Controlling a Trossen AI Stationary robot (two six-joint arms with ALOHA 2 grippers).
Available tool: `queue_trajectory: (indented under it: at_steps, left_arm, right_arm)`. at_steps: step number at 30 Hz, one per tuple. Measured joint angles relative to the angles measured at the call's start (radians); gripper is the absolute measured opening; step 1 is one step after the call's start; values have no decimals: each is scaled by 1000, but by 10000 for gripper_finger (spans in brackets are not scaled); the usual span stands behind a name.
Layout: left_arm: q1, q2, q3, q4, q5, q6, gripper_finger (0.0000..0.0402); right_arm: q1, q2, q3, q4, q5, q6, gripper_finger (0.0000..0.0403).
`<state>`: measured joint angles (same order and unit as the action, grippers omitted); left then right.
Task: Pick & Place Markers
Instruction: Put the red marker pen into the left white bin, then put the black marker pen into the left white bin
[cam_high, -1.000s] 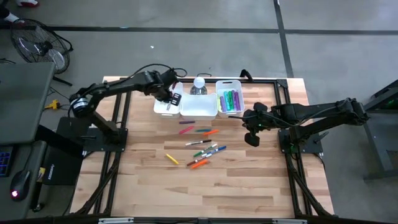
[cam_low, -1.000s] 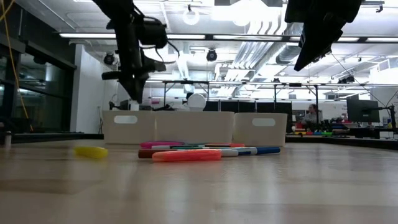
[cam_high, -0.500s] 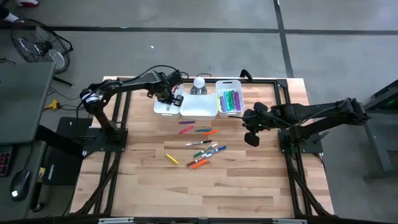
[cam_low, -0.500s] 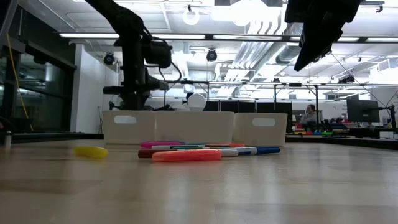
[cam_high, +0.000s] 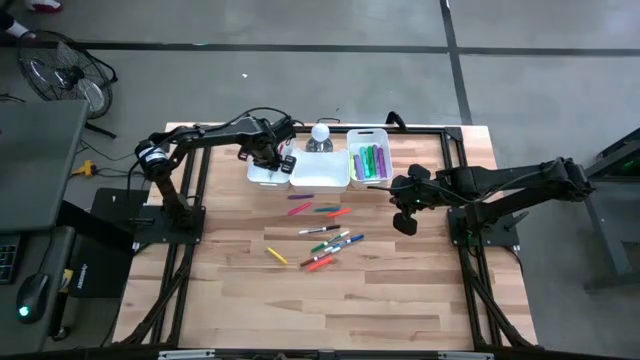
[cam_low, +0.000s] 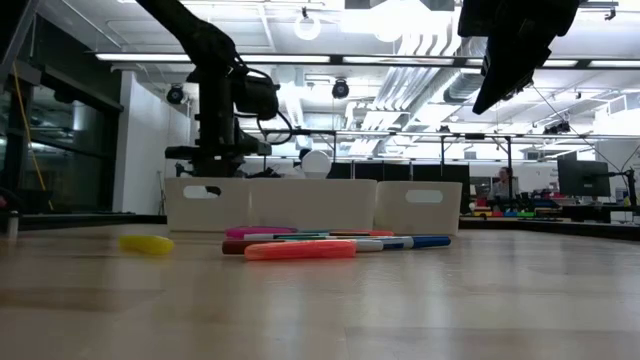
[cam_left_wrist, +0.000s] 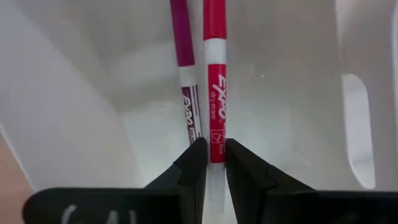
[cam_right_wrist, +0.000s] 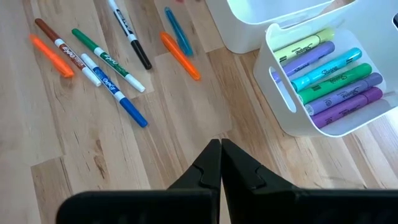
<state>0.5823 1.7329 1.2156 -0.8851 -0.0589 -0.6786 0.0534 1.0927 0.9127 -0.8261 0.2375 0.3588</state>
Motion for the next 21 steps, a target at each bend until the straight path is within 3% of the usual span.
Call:
queue_trajectory:
  at_steps: [12, 21]
  left_arm:
    - [0, -4, 0, -5, 29, 29, 61]
    - [-13, -94, 1, -7, 28, 93, 62]
  right_arm:
    - [0, 0, 0, 0, -5, 0, 0]
    - [0, 0, 0, -1, -9, 3, 0]
